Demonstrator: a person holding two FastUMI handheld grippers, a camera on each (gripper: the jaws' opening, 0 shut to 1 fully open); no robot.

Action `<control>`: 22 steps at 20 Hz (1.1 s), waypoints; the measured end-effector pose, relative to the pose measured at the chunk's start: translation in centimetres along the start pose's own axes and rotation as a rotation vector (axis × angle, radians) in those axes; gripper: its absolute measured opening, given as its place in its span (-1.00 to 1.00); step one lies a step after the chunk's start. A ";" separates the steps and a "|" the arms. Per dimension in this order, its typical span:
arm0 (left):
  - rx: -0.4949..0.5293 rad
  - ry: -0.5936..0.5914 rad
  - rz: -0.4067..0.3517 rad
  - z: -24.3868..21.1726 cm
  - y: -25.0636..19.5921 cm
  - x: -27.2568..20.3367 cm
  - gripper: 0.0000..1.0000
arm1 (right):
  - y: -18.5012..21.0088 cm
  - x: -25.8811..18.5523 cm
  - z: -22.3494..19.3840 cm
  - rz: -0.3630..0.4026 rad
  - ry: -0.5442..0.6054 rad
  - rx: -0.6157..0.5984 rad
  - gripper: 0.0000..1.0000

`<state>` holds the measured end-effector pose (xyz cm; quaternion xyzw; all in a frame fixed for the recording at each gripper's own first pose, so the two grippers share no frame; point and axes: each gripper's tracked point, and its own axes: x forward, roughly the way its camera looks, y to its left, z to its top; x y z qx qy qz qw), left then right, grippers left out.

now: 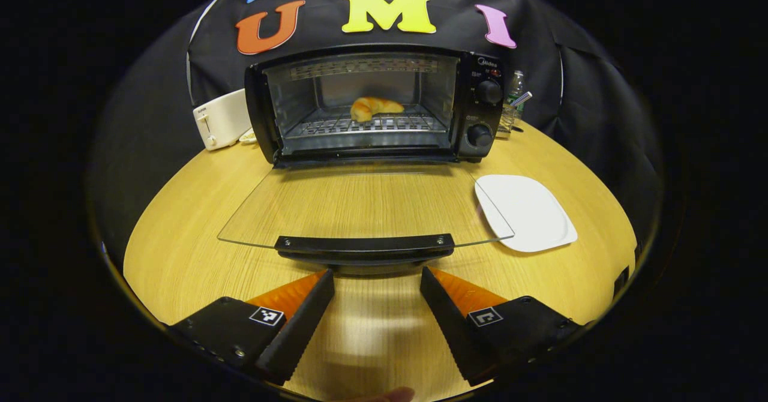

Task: Open the electric oven with the left hand, put the food in, and close the electric oven.

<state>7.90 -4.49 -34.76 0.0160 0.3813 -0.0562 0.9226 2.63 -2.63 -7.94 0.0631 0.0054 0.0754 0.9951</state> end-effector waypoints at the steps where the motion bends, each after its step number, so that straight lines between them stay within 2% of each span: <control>1: -0.007 -0.003 -0.003 0.2 -0.1 0.0 0.91 | -0.1 0.0 0.0 -0.004 -0.002 -0.003 0.93; 9: -0.011 -0.004 -0.008 0.8 0.0 -0.6 0.92 | 0.3 -0.4 0.2 0.001 -0.007 -0.026 0.92; 11: -0.007 -0.006 -0.008 1.0 -0.1 -0.8 0.92 | 0.7 -0.4 0.1 0.007 -0.010 -0.027 0.99; 12: -0.011 -0.008 -0.010 1.1 -0.1 -0.9 0.92 | 1.0 -0.5 0.1 0.011 -0.011 -0.025 0.93; 16: -0.022 -0.046 -0.009 2.9 0.3 -0.9 0.92 | 1.0 -0.2 -0.2 0.009 -0.004 -0.030 0.93; 22: -0.014 -0.032 -0.005 2.2 0.2 -0.9 0.93 | 1.1 -0.3 -0.1 0.012 -0.004 -0.032 0.93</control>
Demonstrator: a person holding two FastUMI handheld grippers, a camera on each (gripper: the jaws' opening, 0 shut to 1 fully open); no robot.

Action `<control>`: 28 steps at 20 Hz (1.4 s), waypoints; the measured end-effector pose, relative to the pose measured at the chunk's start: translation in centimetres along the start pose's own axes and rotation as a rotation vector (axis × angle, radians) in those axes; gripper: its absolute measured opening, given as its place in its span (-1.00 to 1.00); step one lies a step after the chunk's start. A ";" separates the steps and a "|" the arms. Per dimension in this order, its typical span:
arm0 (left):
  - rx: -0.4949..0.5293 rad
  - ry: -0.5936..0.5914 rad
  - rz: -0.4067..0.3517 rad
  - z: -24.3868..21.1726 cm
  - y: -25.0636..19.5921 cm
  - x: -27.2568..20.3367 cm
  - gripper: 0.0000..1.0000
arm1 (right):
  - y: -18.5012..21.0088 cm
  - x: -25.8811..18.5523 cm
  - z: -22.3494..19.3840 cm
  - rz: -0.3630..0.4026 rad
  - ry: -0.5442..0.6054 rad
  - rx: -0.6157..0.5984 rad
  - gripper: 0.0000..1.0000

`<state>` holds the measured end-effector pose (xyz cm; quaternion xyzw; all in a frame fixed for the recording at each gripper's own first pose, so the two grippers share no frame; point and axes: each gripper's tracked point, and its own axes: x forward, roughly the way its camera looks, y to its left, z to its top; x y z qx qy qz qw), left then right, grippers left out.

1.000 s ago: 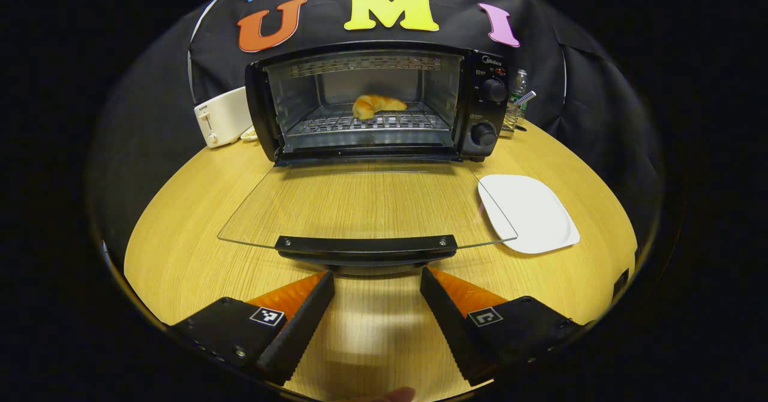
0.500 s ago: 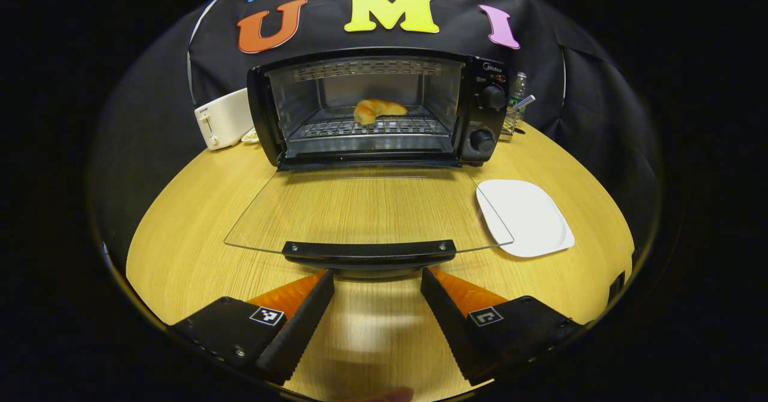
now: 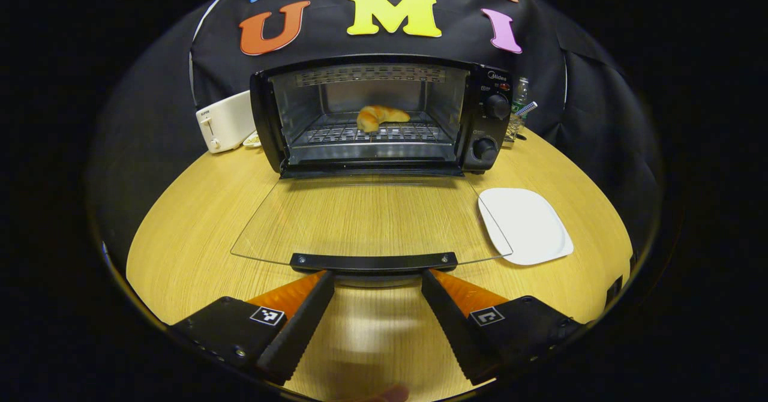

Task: Open the electric oven with the left hand, put the food in, and close the electric oven.

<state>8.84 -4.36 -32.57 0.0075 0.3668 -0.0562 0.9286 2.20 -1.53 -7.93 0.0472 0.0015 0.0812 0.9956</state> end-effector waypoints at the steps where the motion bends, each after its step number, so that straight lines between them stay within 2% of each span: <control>1: 0.002 -0.005 0.000 0.0 0.0 -0.1 0.92 | 0.1 0.0 0.0 0.004 -0.001 -0.001 0.93; 11: 0.003 -0.032 0.002 1.1 -0.1 -0.7 0.92 | -0.2 0.0 -0.3 -0.005 0.002 0.001 0.93; 12: 0.004 -0.037 0.003 1.4 -0.1 -0.8 0.92 | -0.2 0.0 -0.3 -0.005 0.003 0.002 0.99; 19: 0.021 -0.077 0.005 3.0 -0.2 -1.7 0.92 | 0.4 -0.2 -0.2 0.011 -0.005 0.002 0.93; 24: 0.043 -0.169 0.011 5.5 -0.2 -2.7 0.93 | 0.4 -0.2 -0.2 0.014 -0.009 -0.003 0.93; 28: 0.049 -0.183 0.011 6.9 -0.1 -3.0 0.94 | 0.4 0.0 -0.2 0.012 -0.004 -0.004 0.93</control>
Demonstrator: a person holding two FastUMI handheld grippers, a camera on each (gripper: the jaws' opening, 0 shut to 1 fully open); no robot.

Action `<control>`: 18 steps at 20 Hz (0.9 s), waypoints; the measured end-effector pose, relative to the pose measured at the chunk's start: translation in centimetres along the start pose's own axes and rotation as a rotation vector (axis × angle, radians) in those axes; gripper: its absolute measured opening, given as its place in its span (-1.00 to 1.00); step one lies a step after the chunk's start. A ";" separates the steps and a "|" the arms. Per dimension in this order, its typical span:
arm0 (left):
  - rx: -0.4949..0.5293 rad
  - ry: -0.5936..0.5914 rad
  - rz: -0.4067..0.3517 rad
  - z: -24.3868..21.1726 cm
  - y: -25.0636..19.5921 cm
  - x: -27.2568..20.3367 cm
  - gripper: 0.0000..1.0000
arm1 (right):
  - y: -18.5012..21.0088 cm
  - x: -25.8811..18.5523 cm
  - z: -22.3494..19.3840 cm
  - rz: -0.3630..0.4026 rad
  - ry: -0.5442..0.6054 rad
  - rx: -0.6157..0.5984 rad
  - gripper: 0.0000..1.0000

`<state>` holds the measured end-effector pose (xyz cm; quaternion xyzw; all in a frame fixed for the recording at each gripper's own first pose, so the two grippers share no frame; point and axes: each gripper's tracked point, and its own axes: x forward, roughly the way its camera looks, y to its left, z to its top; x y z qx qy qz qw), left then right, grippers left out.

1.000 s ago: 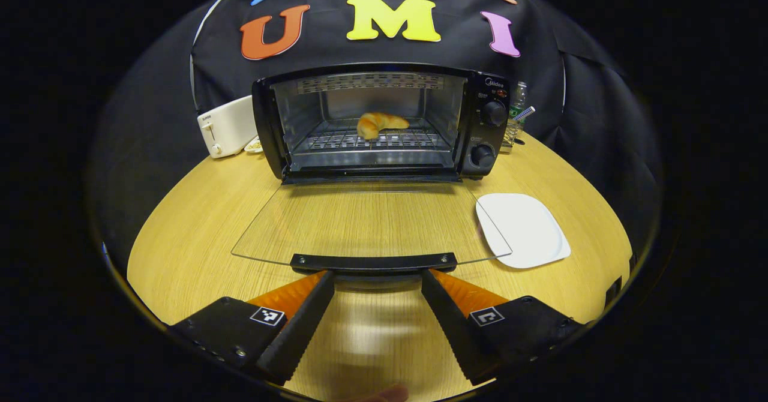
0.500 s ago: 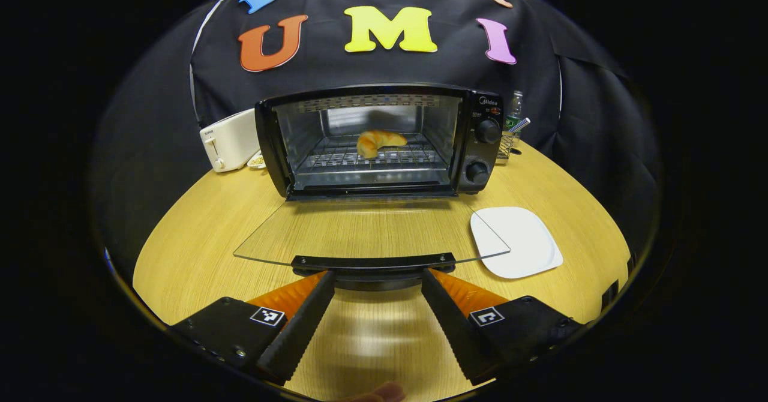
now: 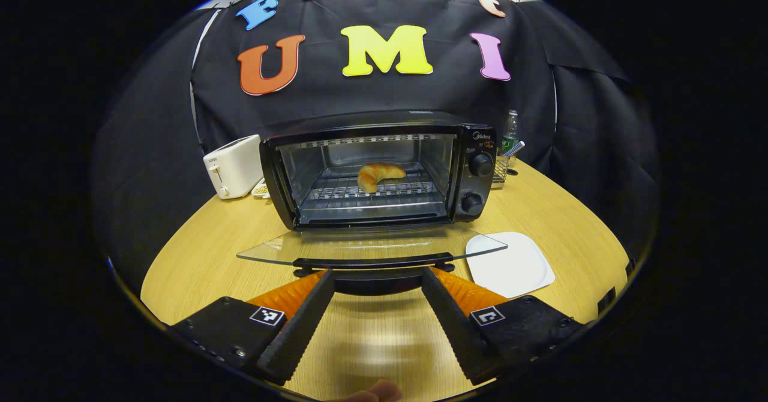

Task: Open the electric oven with the left hand, put the food in, and close the electric oven.

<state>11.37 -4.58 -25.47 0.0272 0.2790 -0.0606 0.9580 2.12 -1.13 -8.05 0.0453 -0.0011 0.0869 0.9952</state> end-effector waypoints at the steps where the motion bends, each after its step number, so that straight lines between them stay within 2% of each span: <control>1: 0.007 -0.011 0.001 0.5 0.1 0.0 0.94 | -0.1 -0.1 -0.1 -0.001 0.000 0.000 0.93; 10: 0.103 -0.053 0.022 3.6 -0.1 0.4 0.96 | 0.1 0.2 0.0 0.001 0.002 -0.003 0.93; 18: 0.089 -0.155 0.048 8.2 0.5 1.8 0.95 | -0.5 0.3 -0.4 -0.010 0.008 -0.001 0.93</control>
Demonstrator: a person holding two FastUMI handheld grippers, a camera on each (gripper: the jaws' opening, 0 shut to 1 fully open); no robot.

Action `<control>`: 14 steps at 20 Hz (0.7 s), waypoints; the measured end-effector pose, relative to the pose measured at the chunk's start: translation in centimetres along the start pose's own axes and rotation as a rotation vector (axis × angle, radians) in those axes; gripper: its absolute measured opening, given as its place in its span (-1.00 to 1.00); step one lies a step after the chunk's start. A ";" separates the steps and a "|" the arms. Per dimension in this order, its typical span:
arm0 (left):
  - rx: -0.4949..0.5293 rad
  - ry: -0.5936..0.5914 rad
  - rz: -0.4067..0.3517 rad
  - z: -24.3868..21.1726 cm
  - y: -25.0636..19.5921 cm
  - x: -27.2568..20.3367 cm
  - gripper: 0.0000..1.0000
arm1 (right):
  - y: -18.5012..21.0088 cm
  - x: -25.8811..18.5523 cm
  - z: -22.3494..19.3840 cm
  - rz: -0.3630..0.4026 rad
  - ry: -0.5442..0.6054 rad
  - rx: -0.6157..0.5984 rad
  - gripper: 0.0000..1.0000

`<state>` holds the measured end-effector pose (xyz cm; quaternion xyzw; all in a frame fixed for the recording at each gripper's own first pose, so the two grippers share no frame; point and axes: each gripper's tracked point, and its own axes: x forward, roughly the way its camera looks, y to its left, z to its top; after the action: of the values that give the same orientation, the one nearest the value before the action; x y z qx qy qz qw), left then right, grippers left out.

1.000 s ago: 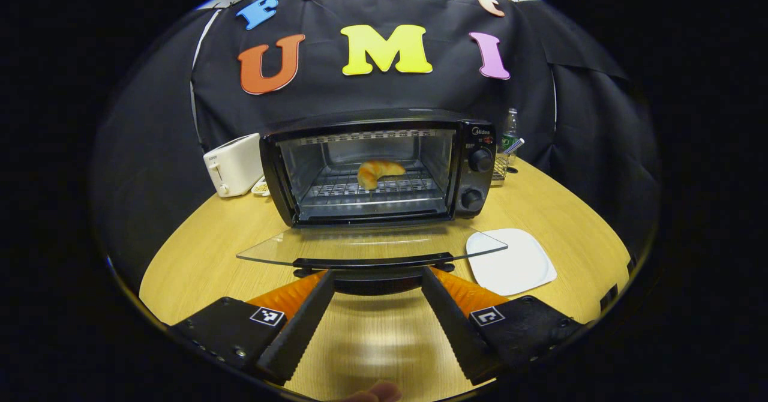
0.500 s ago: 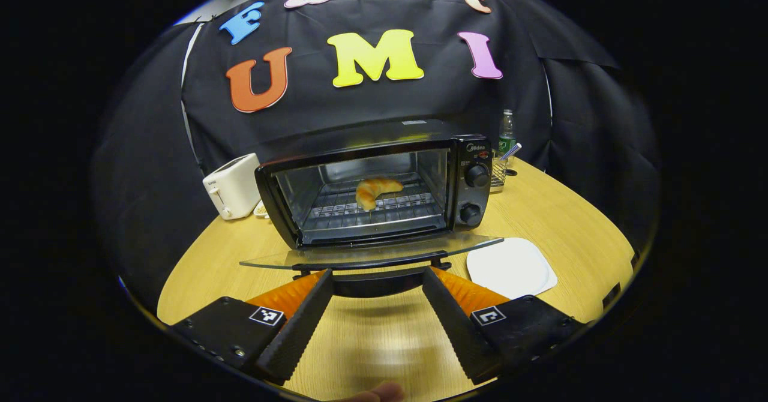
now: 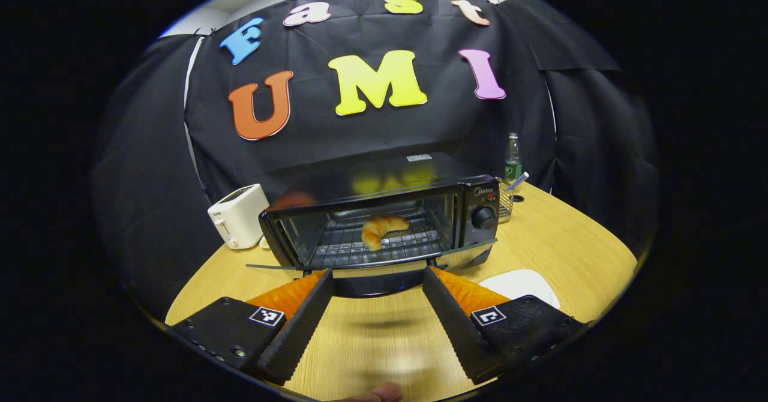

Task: Open the electric oven with the left hand, put the food in, and close the electric oven.

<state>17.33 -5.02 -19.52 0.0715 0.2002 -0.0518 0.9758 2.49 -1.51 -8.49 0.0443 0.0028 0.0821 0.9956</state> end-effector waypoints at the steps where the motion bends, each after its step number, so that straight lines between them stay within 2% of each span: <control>1: -0.002 -0.008 0.009 0.4 0.3 0.3 0.95 | -0.2 0.1 -0.1 -0.003 0.002 0.001 0.93; 6: -0.020 -0.047 0.067 1.3 1.1 0.9 0.92 | -0.9 0.0 -0.2 -0.019 0.006 0.001 0.93; 9: -0.035 -0.071 0.061 1.2 0.8 -0.1 0.92 | -1.2 0.3 -0.3 -0.027 0.009 -0.002 0.99; 12: -0.044 -0.123 0.053 1.9 0.3 -2.5 0.91 | -1.6 0.0 0.0 -0.052 0.000 -0.006 0.93; 14: -0.050 -0.158 0.044 2.5 -0.4 -4.5 0.91 | -1.6 -0.1 0.3 -0.067 -0.009 -0.008 0.99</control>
<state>14.09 -5.49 -15.46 0.0471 0.1221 -0.0309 0.9909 2.62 -3.11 -8.34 0.0404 -0.0004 0.0487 0.9980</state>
